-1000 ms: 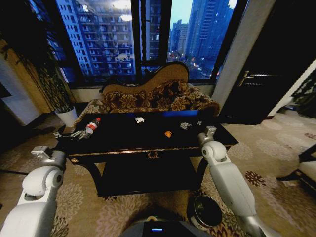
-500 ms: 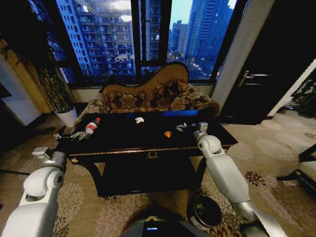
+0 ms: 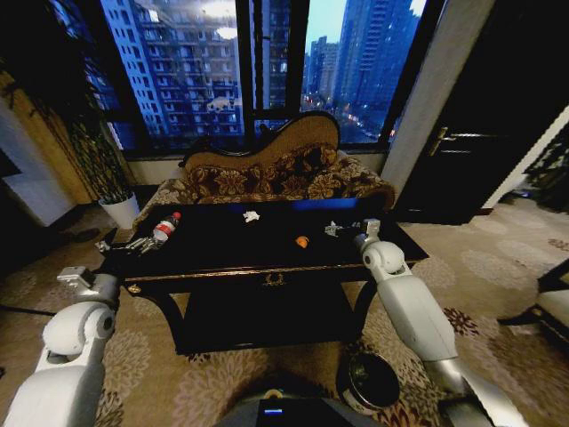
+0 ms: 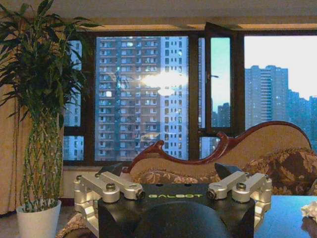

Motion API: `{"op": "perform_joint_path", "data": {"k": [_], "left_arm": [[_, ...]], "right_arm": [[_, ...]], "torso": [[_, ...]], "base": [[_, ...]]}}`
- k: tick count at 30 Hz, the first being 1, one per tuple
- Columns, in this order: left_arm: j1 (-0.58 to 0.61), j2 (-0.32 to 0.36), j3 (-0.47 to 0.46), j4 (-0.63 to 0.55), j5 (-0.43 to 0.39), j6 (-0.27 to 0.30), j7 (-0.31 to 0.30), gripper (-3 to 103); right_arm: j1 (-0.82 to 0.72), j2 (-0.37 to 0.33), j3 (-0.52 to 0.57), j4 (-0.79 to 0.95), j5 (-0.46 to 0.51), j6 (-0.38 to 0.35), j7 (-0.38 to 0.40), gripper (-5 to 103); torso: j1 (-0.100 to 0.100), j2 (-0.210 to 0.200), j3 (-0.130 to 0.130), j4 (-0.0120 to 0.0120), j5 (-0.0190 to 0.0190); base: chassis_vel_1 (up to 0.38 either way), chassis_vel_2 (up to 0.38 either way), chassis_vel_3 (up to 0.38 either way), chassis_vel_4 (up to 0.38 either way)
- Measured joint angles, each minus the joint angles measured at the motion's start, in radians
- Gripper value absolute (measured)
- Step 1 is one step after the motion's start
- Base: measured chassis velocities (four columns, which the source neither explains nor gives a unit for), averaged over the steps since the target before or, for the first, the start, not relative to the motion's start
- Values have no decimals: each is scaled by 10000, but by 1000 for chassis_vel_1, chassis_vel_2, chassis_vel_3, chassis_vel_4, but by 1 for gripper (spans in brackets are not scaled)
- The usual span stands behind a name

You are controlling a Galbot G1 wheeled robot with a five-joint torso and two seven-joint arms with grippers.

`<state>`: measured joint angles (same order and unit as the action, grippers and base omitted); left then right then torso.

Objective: Move to the front of the table and place the trash on the table into the trash bin.

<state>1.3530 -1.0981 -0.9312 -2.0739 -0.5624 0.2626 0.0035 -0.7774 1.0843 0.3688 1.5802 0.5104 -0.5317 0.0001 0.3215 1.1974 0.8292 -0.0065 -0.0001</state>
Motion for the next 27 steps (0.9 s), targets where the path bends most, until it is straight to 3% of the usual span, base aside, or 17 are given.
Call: {"op": "perform_joint_path", "data": {"k": [9, 11, 13, 20, 27], "left_arm": [[-25, 13, 25, 18, -10, -9, 8, 100], [-23, 8, 25, 18, -16, -13, 9, 100], [-23, 9, 19, 17, -21, -18, 9, 100], [-29, 55, -22, -17, -112, -57, 41, 100], [-67, 72, -35, -52, -258, -81, 47, 100]], "right_arm": [[-178, 10, 135, -145, -61, 4, 0, 103], [-199, 13, 140, -118, -60, 10, 0, 94], [-200, 17, 140, -98, -58, 13, 0, 94], [-286, 71, 148, -51, -70, 27, 0, 61], [-365, 79, 199, 9, -85, 44, 0, 40]], "torso": [[0, 0, 0, 0, 0], [0, 0, 0, 0, -1], [0, 0, 0, 0, -1], [-1, 0, 1, 0, 0], [-1, 0, 0, -1, 0]], "base": [[0, 0, 0, 0], [0, 0, 0, 0], [0, 0, 0, 0], [0, 0, 0, 0], [0, 0, 0, 0]]}}
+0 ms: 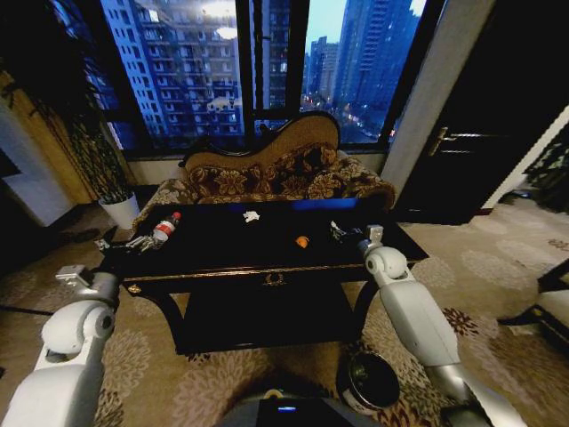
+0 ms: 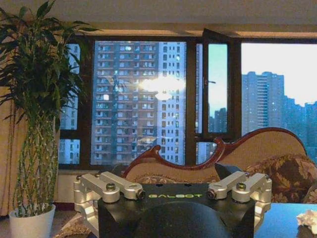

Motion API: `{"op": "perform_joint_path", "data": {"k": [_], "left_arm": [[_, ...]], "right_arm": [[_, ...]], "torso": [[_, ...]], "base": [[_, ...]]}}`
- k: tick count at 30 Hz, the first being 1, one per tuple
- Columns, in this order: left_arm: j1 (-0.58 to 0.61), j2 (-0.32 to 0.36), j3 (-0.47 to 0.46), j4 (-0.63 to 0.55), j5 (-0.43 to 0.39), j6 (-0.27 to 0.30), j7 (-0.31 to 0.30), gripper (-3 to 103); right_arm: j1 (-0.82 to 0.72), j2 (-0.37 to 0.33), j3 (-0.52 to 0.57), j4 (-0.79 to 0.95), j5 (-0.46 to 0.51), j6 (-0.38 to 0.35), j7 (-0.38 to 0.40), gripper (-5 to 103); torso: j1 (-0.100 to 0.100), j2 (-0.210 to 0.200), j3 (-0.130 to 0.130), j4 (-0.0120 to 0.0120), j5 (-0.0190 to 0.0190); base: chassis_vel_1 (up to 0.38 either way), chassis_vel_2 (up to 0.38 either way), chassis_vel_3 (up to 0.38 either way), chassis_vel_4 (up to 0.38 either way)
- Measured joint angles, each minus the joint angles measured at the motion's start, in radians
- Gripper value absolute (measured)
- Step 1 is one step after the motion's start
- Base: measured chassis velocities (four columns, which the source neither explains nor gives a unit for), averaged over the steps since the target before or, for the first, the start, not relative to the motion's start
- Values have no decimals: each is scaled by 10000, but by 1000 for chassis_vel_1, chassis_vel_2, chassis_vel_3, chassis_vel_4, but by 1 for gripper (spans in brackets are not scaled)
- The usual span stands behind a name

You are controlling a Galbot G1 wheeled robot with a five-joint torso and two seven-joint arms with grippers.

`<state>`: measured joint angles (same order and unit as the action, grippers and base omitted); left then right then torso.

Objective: Move to the front of the table and place the trash on the table into the trash bin.

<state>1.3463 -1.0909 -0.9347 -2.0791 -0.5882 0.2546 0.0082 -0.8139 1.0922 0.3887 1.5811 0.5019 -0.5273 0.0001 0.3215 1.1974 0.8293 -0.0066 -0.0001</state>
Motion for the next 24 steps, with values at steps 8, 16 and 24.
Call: {"op": "perform_joint_path", "data": {"k": [8, 16, 24], "left_arm": [[0, 19, -41, 4, -21, -50, 6, 100], [22, 17, -46, 73, -30, -127, 9, 100], [-51, 66, -42, 148, -73, -142, 6, 100]], "right_arm": [[-134, 8, 34, 170, -20, 41, 0, 13], [-529, 124, 257, 583, -308, 392, -1, 0], [-1233, 166, 958, 1968, 115, 1601, 0, 0]], "torso": [[0, 0, 0, 1, 0], [0, 0, 0, 1, 0], [0, 1, 0, 1, -1]], "base": [[0, 0, 0, 0], [0, 0, 0, 0], [0, 0, 0, 0]]}}
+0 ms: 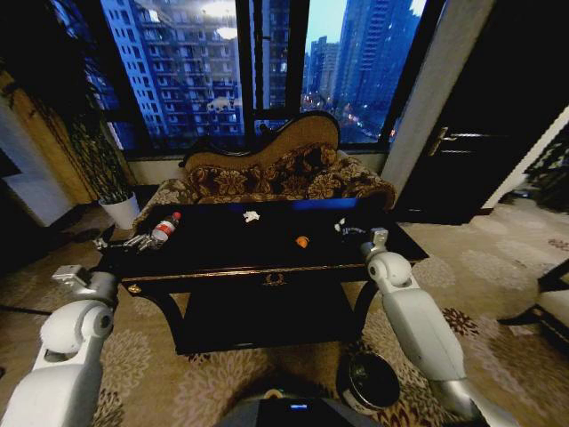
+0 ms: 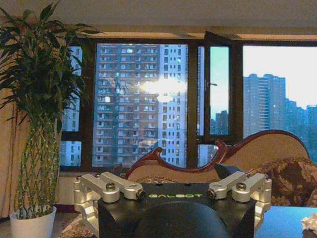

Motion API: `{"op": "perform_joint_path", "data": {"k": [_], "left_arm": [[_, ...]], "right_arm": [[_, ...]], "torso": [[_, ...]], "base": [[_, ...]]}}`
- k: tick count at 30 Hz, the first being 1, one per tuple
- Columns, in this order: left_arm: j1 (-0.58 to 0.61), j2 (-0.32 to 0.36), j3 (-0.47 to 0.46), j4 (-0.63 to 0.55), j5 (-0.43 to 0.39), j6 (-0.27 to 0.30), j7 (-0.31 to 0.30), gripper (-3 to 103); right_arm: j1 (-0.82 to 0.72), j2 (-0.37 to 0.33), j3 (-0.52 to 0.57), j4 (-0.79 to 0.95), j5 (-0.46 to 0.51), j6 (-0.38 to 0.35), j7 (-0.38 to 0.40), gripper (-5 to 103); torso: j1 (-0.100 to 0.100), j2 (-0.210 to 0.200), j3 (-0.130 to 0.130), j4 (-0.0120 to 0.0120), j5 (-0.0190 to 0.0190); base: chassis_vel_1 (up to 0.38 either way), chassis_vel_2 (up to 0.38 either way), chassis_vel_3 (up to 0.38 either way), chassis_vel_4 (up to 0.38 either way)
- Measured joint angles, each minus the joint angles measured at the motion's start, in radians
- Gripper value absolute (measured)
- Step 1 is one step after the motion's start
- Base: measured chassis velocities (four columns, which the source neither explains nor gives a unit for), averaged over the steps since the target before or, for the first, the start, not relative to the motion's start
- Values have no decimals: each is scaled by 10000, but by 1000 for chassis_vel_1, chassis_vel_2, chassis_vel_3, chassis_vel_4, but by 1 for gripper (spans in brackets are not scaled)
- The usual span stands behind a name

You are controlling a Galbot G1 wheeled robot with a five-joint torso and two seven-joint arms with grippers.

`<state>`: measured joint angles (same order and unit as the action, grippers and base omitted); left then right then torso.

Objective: Move to the front of the table and place the trash on the table into the trash bin.

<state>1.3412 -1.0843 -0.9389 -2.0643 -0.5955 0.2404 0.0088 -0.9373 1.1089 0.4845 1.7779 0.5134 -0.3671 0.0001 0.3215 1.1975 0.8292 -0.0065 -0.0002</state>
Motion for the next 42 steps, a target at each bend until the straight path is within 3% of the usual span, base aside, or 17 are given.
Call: {"op": "perform_joint_path", "data": {"k": [3, 7, 15, 42], "left_arm": [[-62, 87, -1, 56, -124, -4, -4, 100], [-108, 190, -1, 95, -189, -4, -7, 100], [-212, 399, -19, 153, -326, 6, -18, 100], [-265, 435, 10, 222, -352, 48, -22, 100]], "right_arm": [[-930, 153, 424, 1050, 23, 705, 0, 0], [-1754, 275, 640, 1917, -79, 877, 0, 0], [-2290, 338, 572, 2774, -215, 689, -1, 0], [-2697, 466, 606, 2876, -494, 602, -1, 0]], "torso": [[0, 0, 0, -1, 1], [0, 0, -1, -3, 1], [0, 0, 0, 1, 0], [-2, 0, 0, 0, 1]], "base": [[0, 0, 0, 0], [0, 0, 0, 0], [0, 0, 0, 0], [94, -93, -91, 95]]}}
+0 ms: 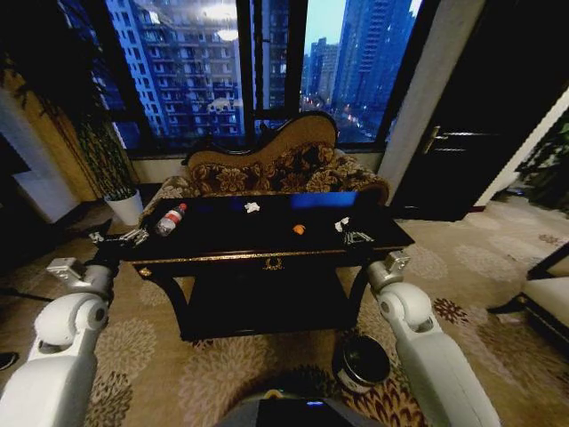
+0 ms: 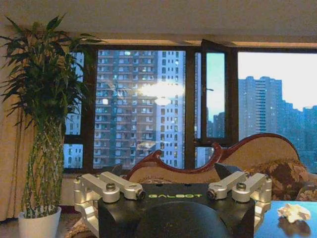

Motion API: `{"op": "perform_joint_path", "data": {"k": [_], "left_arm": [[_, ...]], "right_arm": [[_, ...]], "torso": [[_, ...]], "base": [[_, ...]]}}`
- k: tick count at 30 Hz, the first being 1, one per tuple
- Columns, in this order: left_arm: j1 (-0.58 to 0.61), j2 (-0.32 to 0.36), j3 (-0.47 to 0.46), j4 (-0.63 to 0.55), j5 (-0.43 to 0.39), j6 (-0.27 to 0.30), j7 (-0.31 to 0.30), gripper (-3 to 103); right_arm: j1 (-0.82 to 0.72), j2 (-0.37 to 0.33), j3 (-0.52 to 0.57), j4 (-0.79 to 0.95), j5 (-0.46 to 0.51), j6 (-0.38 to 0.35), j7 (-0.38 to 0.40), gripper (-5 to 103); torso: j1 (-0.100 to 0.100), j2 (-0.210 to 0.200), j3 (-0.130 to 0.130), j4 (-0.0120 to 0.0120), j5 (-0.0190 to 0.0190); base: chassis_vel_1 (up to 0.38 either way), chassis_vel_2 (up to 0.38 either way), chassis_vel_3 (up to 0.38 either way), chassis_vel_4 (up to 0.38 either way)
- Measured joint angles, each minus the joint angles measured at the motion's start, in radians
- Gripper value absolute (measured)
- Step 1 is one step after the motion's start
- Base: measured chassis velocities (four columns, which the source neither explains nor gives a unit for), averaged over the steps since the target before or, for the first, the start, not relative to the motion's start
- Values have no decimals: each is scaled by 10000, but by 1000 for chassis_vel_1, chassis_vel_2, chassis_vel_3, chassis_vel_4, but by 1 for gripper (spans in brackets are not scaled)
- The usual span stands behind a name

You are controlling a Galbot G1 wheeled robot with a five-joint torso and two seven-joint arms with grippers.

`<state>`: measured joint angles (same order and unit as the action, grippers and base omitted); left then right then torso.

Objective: Move to the front of the table and place the trash on the table into the trash bin.

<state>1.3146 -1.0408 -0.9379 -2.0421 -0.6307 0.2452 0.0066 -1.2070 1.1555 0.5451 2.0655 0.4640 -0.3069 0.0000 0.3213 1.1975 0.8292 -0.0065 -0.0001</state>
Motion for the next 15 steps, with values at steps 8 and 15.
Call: {"op": "perform_joint_path", "data": {"k": [8, 15], "left_arm": [[28, -9, -14, -29, 4, 3, 0, 100], [35, -49, -2, -43, 15, 3, 12, 100]], "right_arm": [[-35, 25, -20, -2, -31, 4, 0, 0], [-94, 58, -12, 1, -90, 13, 0, 0]], "torso": [[2, -1, 0, 0, -1], [3, 0, 0, 0, -1]], "base": [[141, -126, -130, 122], [165, -169, -174, 178]]}}
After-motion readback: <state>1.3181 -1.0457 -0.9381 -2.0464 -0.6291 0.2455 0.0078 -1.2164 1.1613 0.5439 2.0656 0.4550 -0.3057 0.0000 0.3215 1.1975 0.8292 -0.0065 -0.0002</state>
